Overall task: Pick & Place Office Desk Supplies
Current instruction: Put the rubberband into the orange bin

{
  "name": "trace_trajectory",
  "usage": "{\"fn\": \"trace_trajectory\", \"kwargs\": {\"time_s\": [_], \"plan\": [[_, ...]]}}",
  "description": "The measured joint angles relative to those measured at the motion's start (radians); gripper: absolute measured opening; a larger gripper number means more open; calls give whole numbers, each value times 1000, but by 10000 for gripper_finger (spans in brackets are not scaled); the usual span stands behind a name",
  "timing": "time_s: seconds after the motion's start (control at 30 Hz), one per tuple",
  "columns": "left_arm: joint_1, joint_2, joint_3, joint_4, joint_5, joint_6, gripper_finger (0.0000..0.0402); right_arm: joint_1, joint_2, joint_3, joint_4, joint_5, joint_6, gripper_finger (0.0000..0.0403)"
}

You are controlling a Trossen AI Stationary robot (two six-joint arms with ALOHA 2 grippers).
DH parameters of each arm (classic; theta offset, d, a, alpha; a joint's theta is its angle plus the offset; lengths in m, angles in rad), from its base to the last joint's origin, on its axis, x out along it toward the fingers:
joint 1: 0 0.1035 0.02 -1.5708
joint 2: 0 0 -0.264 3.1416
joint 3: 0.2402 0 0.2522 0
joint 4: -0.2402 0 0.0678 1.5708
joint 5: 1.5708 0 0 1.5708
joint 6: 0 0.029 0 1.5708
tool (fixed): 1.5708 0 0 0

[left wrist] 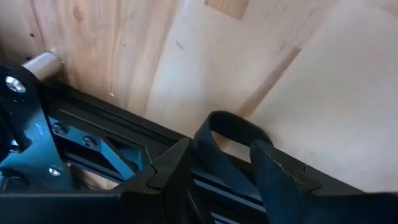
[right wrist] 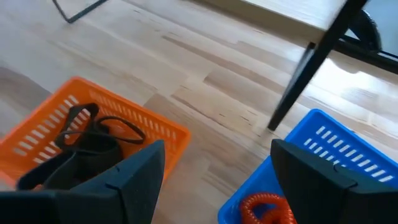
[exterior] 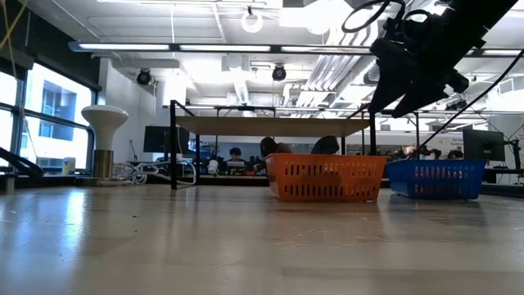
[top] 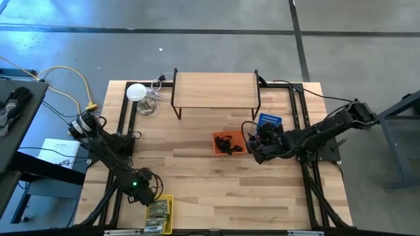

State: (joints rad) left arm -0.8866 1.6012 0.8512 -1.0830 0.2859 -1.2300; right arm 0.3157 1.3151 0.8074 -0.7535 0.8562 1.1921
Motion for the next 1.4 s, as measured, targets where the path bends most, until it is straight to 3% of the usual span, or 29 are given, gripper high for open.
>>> {"fn": "trace_trajectory", "kwargs": {"time_s": [0.23, 0.43, 0.77, 1.0, 1.13, 1.27, 1.4], "plan": [[-14, 0, -24, -13, 4, -25, 155, 0, 0, 0, 59, -22, -79, 280], [-12, 0, -30, -12, -5, -27, 130, 0, 0, 0, 79, -22, -101, 280], [-12, 0, -30, -13, -87, -20, 10, 0, 0, 0, 80, -20, -101, 280], [1, 0, -29, -41, -54, 11, 1, 0, 0, 0, 80, -19, -101, 280], [57, 0, -8, -154, -39, 52, 1, 0, 0, 0, 81, -19, -100, 280], [111, 0, 51, -306, -117, 106, 1, 0, 0, 0, 87, -20, -100, 280], [158, 0, 154, -379, -289, 202, 0, 1, 0, 0, 114, -51, -118, 280]]}}
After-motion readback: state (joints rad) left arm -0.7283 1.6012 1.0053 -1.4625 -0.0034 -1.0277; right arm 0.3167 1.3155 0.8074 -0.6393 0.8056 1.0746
